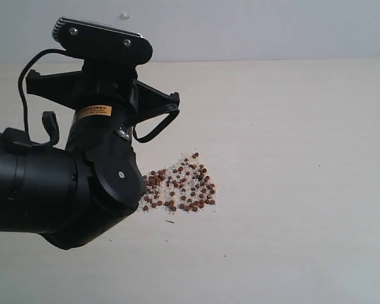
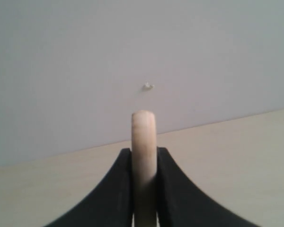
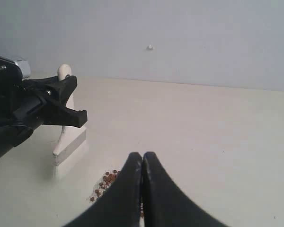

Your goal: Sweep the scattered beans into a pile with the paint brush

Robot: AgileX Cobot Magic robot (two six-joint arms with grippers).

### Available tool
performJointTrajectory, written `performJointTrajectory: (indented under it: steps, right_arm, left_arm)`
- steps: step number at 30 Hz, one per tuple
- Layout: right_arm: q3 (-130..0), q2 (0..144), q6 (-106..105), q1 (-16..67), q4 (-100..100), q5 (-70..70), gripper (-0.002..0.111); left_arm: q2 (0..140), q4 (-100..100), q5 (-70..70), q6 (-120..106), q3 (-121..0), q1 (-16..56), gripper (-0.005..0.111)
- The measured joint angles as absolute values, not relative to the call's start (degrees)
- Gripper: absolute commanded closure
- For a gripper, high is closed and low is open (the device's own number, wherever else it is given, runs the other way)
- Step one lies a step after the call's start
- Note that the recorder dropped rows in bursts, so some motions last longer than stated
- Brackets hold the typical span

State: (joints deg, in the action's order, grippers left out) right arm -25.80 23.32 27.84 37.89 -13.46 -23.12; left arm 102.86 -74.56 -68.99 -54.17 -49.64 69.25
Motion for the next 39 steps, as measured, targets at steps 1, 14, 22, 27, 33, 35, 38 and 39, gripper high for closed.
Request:
performJointTrajectory:
  steps: [1, 14, 22, 27, 33, 35, 38, 39]
  right_arm:
    - [-25.8, 23.32, 27.84, 37.89, -13.46, -23.12, 0.108]
    - [-25.8, 23.32, 27.84, 37.89, -13.46, -23.12, 0.108]
    - [-25.8, 23.32, 27.84, 37.89, -13.46, -23.12, 0.108]
    - [-25.8, 23.32, 27.84, 37.89, -13.46, -23.12, 0.108]
    - [-25.8, 23.32, 27.84, 37.89, -13.46, -23.12, 0.108]
    - [-25.8, 23.32, 27.84, 37.89, -13.46, -23.12, 0.108]
    - [-25.8, 23.32, 27.84, 37.89, -13.46, -23.12, 0.108]
    - [-25.8, 23.32, 27.84, 37.89, -13.46, -23.12, 0.108]
  left_arm:
    - [102.86, -74.56, -68.99, -54.82, -49.64, 68.79, 0.107]
    - [102.86, -74.69, -68.99, -55.57, -49.64, 68.57, 0.107]
    - [102.86, -74.69, -68.99, -55.57, -49.64, 68.57, 0.107]
    - [102.86, -74.57, -68.99, -55.57, -49.64, 68.57, 0.107]
    - [102.86, -76.42, -68.99, -55.57, -49.64, 66.85, 0.107]
    - [102.86, -79.6, -68.99, -55.57, -49.64, 65.7, 0.107]
    - [102.86, -86.03, -68.99, -55.57, -49.64, 63.81, 0.107]
    - [102.86, -87.84, -68.99, -55.85, -49.64, 63.46, 0.107]
